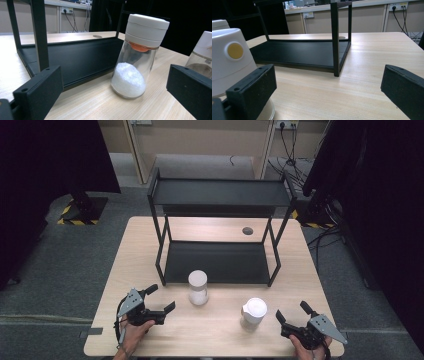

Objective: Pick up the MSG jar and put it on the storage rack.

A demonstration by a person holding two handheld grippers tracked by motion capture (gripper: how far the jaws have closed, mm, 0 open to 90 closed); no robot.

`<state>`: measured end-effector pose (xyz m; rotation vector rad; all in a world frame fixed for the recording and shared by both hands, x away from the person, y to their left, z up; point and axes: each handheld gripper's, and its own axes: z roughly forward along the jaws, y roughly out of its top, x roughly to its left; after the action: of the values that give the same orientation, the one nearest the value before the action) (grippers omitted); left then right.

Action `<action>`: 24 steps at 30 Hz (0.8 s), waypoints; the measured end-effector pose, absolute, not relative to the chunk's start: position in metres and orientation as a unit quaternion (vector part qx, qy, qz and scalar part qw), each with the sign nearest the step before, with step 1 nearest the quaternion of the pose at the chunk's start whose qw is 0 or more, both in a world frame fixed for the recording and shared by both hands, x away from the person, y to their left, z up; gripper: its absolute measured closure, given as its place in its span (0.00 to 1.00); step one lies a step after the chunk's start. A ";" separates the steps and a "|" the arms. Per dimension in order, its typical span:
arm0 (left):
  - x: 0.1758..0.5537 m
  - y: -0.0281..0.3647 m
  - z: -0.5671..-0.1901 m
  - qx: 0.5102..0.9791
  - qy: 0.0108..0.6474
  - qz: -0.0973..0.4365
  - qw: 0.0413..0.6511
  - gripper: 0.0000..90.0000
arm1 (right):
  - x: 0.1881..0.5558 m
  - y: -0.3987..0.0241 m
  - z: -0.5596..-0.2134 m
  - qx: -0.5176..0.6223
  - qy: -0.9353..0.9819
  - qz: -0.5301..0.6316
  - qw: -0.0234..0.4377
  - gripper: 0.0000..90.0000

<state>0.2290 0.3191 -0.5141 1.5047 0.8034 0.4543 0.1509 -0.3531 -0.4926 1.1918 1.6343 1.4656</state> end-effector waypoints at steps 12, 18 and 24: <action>0.230 0.319 -0.514 0.659 0.351 0.195 0.636 0.00 | 0.151 -0.353 -0.493 0.453 0.620 0.557 0.316 0.00; 0.230 0.320 -0.515 0.657 0.353 0.190 0.639 0.00 | 0.151 -0.353 -0.493 0.453 0.621 0.557 0.316 0.00; 0.230 0.317 -0.514 0.662 0.347 0.191 0.637 0.00 | 0.151 -0.354 -0.493 0.454 0.620 0.558 0.314 0.00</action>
<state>0.2302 0.3173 -0.5141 1.5116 0.7921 0.4362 0.1509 -0.3536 -0.4928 1.1976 1.6332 1.4709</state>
